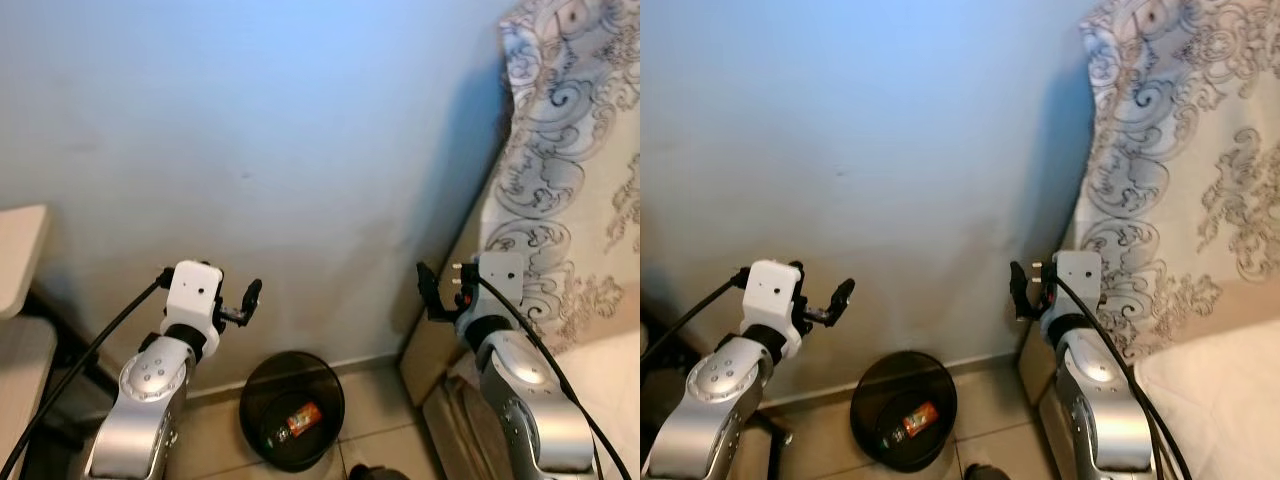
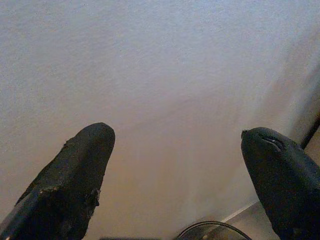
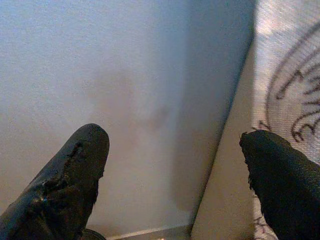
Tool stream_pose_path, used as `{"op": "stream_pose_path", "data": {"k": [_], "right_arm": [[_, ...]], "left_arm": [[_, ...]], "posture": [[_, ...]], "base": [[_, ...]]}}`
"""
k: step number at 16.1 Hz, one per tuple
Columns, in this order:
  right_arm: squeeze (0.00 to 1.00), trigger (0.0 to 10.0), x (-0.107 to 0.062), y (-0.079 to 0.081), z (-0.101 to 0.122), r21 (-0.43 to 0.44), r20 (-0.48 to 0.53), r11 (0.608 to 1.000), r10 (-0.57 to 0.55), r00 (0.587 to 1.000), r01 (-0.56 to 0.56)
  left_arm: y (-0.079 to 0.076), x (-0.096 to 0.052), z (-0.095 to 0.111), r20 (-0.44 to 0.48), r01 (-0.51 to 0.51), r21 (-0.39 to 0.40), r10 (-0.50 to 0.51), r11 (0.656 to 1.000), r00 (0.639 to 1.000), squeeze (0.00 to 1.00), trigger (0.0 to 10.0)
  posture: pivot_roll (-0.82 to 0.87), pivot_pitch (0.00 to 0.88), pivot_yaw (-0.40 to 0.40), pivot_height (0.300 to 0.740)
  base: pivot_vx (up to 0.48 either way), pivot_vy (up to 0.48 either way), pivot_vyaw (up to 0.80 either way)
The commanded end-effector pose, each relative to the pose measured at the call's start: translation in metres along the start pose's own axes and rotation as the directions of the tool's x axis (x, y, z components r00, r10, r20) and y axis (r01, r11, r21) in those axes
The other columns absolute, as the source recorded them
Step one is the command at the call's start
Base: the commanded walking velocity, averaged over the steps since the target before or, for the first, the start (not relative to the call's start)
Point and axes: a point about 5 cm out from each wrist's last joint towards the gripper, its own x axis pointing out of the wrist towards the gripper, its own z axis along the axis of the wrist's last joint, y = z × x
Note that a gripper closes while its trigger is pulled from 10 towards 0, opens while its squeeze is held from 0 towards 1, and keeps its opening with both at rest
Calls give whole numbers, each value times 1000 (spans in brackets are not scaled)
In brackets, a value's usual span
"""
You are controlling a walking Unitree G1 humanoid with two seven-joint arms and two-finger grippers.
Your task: Clean up the room
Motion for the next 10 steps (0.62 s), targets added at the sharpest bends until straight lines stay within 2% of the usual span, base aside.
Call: {"op": "stream_pose_path", "data": {"k": [1, 10], "right_arm": [[1000, 10000, -3, -5, 1, -2, -1, 1000, -21, 1000, 21], [1000, 10000, -3, -3, -1, -1, -9, 1000, -28, 1000, 28]], "left_arm": [[-2, 1, 2, 4, -1, 6, 1, 1000, 1000, 0, 10000], [-4, 3, 5, 6, 9, 18, -9, 1000, 1000, 0, 10000]], "posture": [[2, 0, 28, 740], [11, 0, 29, 740]], "base": [[0, 0, -800], [0, 0, -800]]}}
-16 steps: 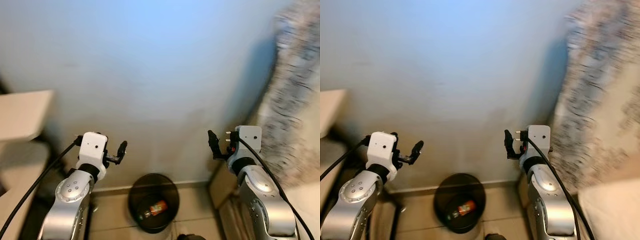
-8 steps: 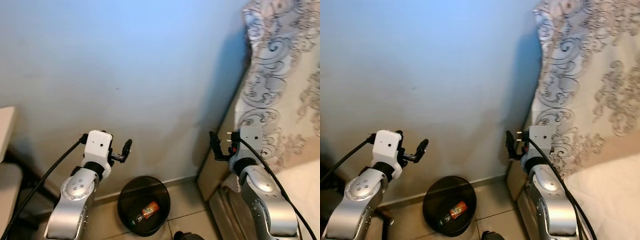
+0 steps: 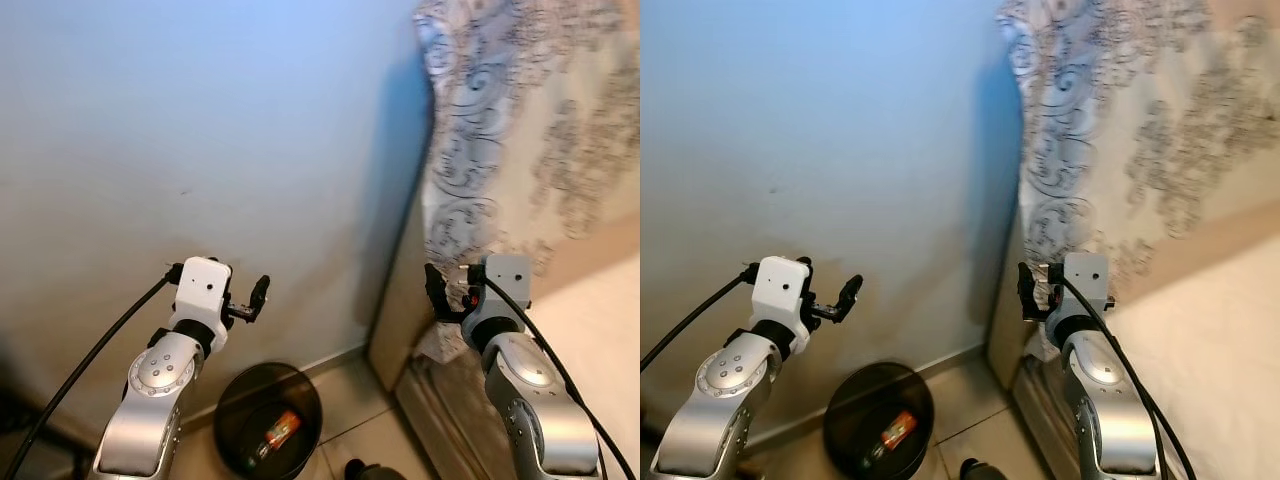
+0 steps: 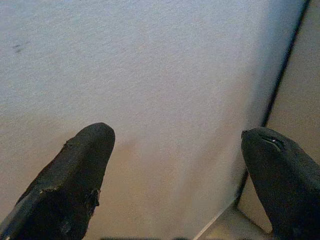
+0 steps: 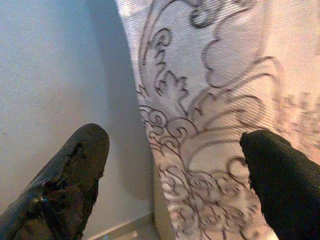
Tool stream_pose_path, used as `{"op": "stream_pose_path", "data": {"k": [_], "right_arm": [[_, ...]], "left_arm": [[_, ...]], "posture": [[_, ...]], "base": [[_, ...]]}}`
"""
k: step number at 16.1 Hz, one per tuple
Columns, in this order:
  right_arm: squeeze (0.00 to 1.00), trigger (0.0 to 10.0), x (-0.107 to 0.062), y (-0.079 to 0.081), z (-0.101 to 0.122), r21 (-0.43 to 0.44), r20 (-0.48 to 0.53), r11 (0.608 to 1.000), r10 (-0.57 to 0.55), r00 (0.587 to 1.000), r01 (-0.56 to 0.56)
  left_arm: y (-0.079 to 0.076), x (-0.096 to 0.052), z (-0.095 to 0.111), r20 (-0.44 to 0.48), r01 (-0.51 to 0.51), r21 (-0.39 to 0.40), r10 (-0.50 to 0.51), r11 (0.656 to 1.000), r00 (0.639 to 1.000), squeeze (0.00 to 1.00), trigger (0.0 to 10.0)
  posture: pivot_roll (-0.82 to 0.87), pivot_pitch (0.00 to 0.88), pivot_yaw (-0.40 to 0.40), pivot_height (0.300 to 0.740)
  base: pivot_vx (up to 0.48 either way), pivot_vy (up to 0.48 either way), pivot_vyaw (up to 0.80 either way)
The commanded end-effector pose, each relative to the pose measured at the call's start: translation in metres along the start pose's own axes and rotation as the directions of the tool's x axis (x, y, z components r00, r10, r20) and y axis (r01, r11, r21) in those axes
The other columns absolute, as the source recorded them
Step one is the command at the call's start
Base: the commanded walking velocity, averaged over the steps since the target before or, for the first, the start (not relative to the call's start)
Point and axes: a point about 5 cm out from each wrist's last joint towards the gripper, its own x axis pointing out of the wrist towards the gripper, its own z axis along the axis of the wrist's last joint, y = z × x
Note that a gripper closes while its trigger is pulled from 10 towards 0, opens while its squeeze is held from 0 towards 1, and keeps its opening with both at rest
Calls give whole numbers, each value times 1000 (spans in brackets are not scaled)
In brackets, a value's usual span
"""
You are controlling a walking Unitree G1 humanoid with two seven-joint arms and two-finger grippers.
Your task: Clean up the room
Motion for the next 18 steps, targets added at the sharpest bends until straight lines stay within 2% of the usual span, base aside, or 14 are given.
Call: {"op": "stream_pose_path", "data": {"k": [1, 7, 9, 13, 18], "right_arm": [[1000, 10000, -2, 1, 0, 0, -2, 1000, 4, 1000, -4], [1000, 10000, 0, 3, 0, -7, -1, 1000, 16, 1000, -16], [1000, 10000, 1, 4, 0, -7, 8, 1000, 23, 1000, -23], [1000, 10000, 2, 6, 3, -4, 32, 999, 41, 999, -41], [1000, 10000, 3, 6, 2, 5, 38, 999, 38, 999, -39]], "left_arm": [[3, -1, 0, -8, -7, 18, 8, 1000, 1000, 0, 10000], [7, 1, -3, -4, -5, 17, 5, 1000, 1000, 0, 10000], [7, 1, 0, 10, -1, 52, 1, 999, 1000, 0, 10000], [0, 0, 9, 35, 3, 60, -5, 998, 999, 0, 10000], [0, 0, 14, 41, 2, 71, -5, 997, 999, 0, 10000]], "posture": [[12, 0, 28, 740], [20, 0, 21, 740], [20, 0, 22, 740], [20, 0, 22, 740], [12, 0, 27, 740]], "base": [[0, 0, -800], [0, 0, -800], [0, 0, -800], [0, -267, 0], [0, -368, 0]]}}
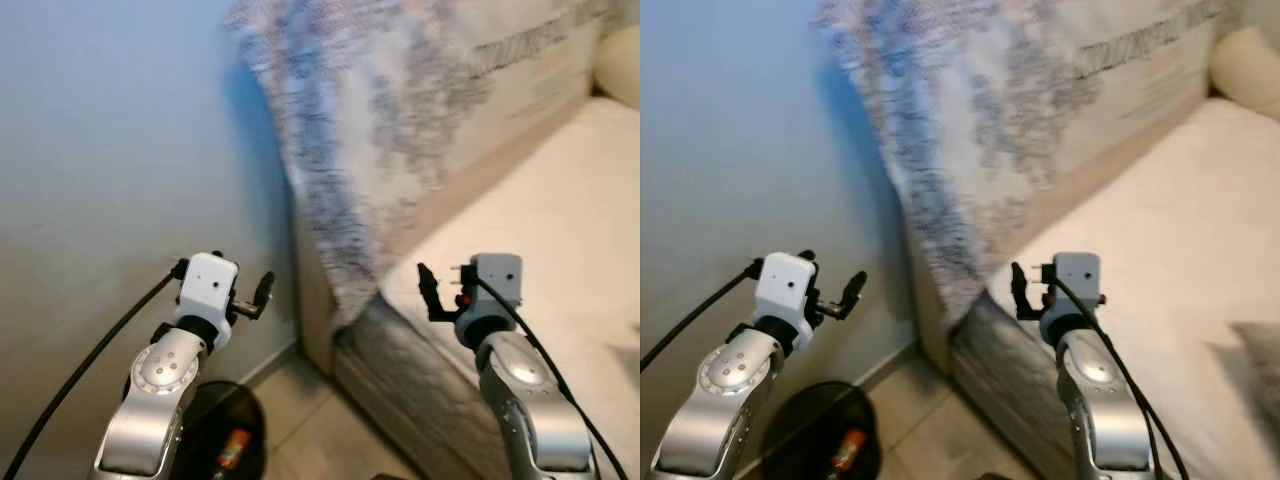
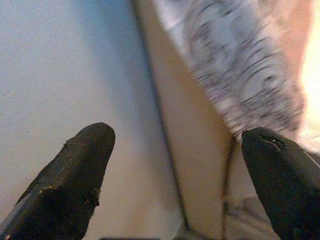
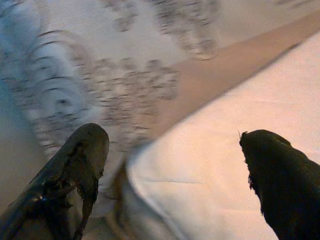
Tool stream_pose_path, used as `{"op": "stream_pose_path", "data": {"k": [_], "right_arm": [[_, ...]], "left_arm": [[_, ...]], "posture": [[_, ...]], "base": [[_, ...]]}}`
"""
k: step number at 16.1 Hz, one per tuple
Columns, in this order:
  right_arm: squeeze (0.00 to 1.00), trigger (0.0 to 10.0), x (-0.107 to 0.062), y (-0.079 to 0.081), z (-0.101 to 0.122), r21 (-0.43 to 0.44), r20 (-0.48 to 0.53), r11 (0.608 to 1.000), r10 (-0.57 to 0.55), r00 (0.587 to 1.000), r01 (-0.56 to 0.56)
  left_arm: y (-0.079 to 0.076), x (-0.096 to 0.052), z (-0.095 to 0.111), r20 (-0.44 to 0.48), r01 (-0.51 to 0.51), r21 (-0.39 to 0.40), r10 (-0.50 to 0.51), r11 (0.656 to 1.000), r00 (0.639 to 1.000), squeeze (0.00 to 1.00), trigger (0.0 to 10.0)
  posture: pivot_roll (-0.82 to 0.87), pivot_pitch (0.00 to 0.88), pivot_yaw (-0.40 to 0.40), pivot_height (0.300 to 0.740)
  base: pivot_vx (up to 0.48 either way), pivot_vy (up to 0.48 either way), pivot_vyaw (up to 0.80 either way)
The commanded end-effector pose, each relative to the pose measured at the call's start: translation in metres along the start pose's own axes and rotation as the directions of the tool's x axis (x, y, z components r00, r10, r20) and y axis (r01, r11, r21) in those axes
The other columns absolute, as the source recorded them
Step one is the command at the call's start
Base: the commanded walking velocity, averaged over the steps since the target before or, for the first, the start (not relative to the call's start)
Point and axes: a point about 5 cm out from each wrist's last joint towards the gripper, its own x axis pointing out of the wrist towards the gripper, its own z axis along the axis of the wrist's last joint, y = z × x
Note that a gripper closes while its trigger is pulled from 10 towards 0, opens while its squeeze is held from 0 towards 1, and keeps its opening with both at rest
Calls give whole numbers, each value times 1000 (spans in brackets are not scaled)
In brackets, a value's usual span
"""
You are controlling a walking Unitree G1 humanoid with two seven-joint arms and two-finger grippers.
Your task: Clean up the room
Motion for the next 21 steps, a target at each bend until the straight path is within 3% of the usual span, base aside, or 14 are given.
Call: {"op": "stream_pose_path", "data": {"k": [1, 5, 8, 15, 18, 21], "right_arm": [[1000, 10000, 0, 3, 3, 8, 19, 1000, 8, 1000, -8], [961, 10000, 1, 4, 3, 7, 21, 1000, 10, 1000, -10], [890, 10000, 1, 4, 4, 13, 38, 1000, 7, 999, -7], [894, 10000, 1, 3, 4, -2, 52, 1000, 0, 999, 0], [894, 10000, 1, 3, 13, -22, 112, 1000, -14, 994, 16], [898, 10000, 3, -4, 16, -40, 116, 998, -50, 992, 55]], "left_arm": [[4, 0, 5, 7, -11, 20, 10, 1000, 1000, 0, 10000], [7, 1, 3, 4, -8, 26, 8, 1000, 1000, 0, 10000], [9, 3, 1, -2, -15, 39, 15, 999, 1000, 0, 10000], [10, 2, -4, -3, -33, 34, 34, 999, 999, 0, 10000], [12, 3, -6, 0, -49, 26, 49, 998, 999, 0, 10000], [15, 5, -5, 13, -76, 3, 76, 997, 997, 0, 10000]], "posture": [[13, 0, 27, 740], [11, 0, 34, 740], [14, 0, 32, 740], [19, 0, 25, 740], [21, 0, 23, 740], [22, 0, 19, 740]], "base": [[0, -368, 0], [0, -356, 0], [0, 0, -800], [0, 0, -800], [0, 0, -800], [0, 0, -800]]}}
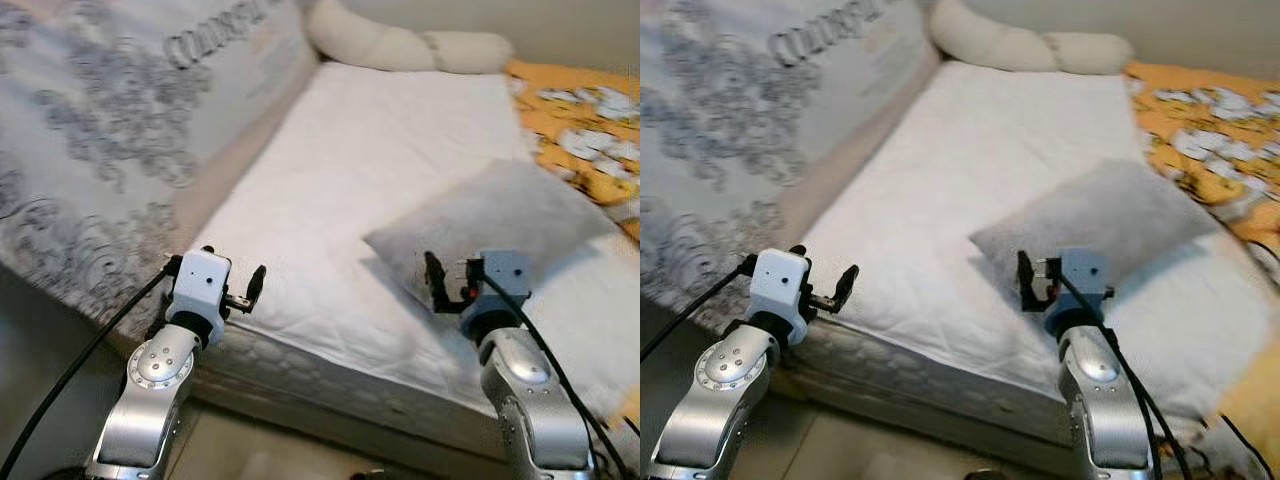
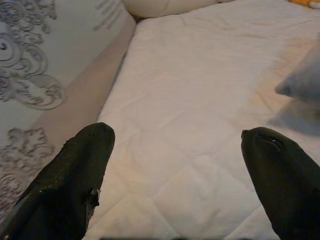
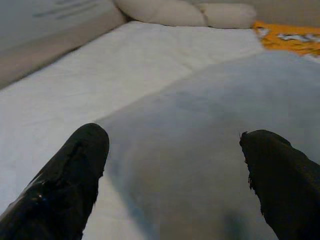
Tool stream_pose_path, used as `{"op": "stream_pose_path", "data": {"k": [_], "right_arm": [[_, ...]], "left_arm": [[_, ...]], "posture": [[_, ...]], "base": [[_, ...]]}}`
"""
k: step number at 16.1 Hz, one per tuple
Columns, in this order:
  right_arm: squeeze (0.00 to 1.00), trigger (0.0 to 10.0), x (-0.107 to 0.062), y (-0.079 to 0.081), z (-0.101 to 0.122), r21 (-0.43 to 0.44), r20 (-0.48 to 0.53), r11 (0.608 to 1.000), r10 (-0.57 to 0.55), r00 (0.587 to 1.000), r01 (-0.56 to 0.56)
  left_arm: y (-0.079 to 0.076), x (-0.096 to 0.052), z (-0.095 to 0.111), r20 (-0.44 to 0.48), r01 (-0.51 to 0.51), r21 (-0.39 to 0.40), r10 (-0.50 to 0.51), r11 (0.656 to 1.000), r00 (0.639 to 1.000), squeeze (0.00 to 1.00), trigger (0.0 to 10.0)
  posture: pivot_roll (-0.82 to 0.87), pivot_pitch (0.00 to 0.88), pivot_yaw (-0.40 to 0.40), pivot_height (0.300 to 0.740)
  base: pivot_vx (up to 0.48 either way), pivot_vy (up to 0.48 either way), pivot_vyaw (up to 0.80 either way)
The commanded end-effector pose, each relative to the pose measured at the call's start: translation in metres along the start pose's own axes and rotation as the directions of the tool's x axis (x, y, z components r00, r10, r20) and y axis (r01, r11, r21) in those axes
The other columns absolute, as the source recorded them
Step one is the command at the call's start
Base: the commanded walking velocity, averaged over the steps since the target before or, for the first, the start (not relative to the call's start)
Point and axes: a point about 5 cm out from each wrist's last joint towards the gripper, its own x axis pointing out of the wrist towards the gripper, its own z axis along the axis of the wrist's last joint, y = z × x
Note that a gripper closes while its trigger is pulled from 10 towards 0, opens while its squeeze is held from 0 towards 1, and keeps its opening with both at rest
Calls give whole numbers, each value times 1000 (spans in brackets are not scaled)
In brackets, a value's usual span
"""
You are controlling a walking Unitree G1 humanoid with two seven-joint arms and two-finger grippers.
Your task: Clean up the room
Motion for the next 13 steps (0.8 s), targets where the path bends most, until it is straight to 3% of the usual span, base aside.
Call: {"op": "stream_pose_path", "data": {"k": [1, 7, 8, 9, 10, 11, 12, 13], "right_arm": [[898, 10000, 3, -3, 6, -10, 24, 1000, -21, 999, 21], [878, 10000, 4, -4, 3, -16, -2, 1000, -15, 1000, 15], [796, 10000, 4, -4, 2, -14, -6, 1000, -14, 1000, 14], [588, 10000, 3, -4, 1, -6, -17, 1000, -16, 1000, 16], [451, 10000, 3, -4, 1, -2, -18, 1000, -18, 1000, 18], [451, 10000, 3, -4, 2, -2, -17, 1000, -18, 1000, 18], [0, 10000, 4, -4, 3, -3, -15, 1000, -20, 1000, 20], [0, 10000, 4, -4, 3, -2, -15, 1000, -21, 1000, 21]], "left_arm": [[6, 2, 0, 3, -33, 3, 33, 999, 999, 0, 10000], [11, 4, 0, 6, -82, -29, 82, 996, 997, 0, 10000], [11, 4, -1, 2, -90, -42, 90, 995, 996, 0, 10000], [13, 4, -1, 7, -98, -21, 98, 995, 995, 0, 10000], [14, 4, 0, 14, -101, -1, 101, 995, 995, 0, 10000], [15, 4, 0, 15, -102, -3, 102, 995, 995, 0, 10000], [16, 5, 1, 21, -103, -10, 103, 995, 994, 0, 10000], [17, 6, 2, 26, -102, -14, 103, 995, 994, 0, 10000]], "posture": [[23, 0, 15, 740], [42, 0, -14, 740], [42, 0, -14, 740], [45, 0, -17, 740], [38, 0, -12, 740], [38, 0, -12, 740], [37, 0, -12, 740], [37, 0, -12, 740]], "base": [[0, 0, -800], [0, -222, -69], [0, 0, 0], [0, 0, 0], [0, 0, 0], [0, 0, 0], [0, 0, 0], [0, 0, 0]]}}
